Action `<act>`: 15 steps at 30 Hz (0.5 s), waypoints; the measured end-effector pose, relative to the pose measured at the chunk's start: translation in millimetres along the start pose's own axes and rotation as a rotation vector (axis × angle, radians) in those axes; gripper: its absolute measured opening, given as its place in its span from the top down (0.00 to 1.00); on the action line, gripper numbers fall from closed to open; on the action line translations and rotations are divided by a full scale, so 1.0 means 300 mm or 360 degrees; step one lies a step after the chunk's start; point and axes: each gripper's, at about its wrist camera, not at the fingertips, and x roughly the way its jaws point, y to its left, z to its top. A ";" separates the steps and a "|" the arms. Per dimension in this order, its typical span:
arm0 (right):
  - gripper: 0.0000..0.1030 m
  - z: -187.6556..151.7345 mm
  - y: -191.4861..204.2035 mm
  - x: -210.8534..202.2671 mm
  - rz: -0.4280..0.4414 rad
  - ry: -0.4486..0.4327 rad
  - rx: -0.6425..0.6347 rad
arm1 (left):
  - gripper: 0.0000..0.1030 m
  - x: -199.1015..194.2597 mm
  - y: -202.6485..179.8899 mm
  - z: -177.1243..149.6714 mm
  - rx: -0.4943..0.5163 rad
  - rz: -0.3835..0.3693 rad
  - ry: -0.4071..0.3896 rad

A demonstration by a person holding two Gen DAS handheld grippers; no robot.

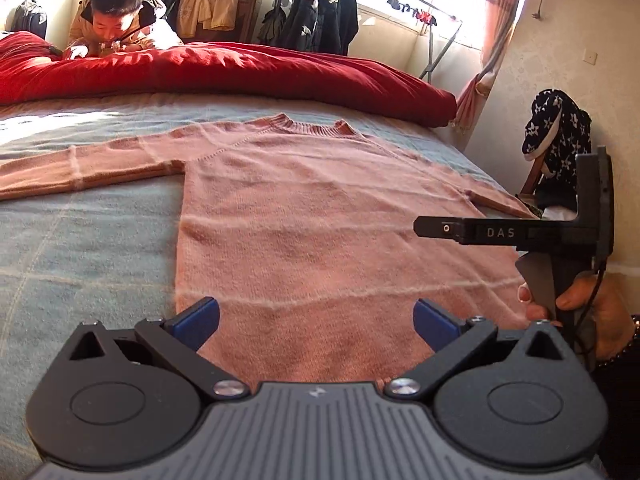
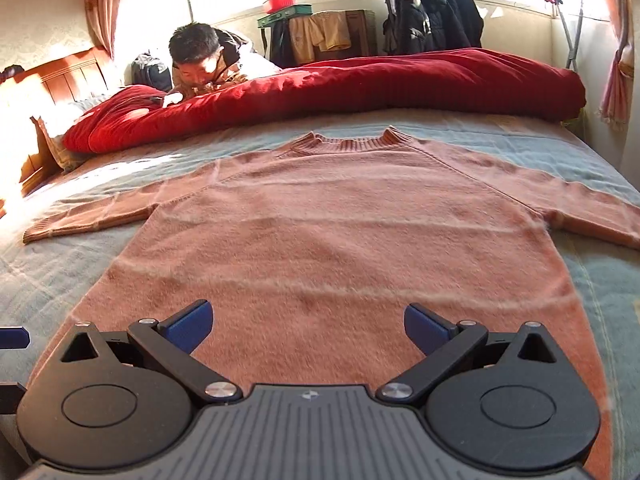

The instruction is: Fold clothes

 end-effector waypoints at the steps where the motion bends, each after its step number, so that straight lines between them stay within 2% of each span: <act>1: 0.00 0.027 0.000 0.031 0.0024 0.0003 -0.0011 | 0.01 0.018 0.009 0.042 -0.0008 0.0009 0.0002; 3: 0.00 0.072 -0.002 0.092 0.0063 0.0012 -0.0038 | 0.01 0.062 0.017 0.129 -0.0009 0.0026 0.0004; 5: 0.00 0.097 -0.014 0.143 0.0074 0.0000 -0.0059 | 0.01 0.124 0.014 0.222 -0.0012 -0.0007 -0.0001; 8: 0.00 0.058 -0.054 0.186 0.0083 0.0046 -0.0036 | 0.01 0.256 0.008 0.345 -0.0093 -0.0153 0.0018; 10: 0.00 0.025 -0.083 0.172 0.0081 0.0028 -0.0044 | 0.01 0.384 -0.020 0.411 -0.0130 -0.0223 0.0045; 13: 0.00 0.026 -0.109 0.133 0.0005 -0.0053 -0.0077 | 0.01 0.597 -0.076 0.454 -0.0139 -0.0280 0.0166; 15: 0.00 0.037 -0.137 0.112 0.0005 -0.0096 -0.0036 | 0.01 0.710 -0.094 0.460 -0.0147 -0.0275 0.0237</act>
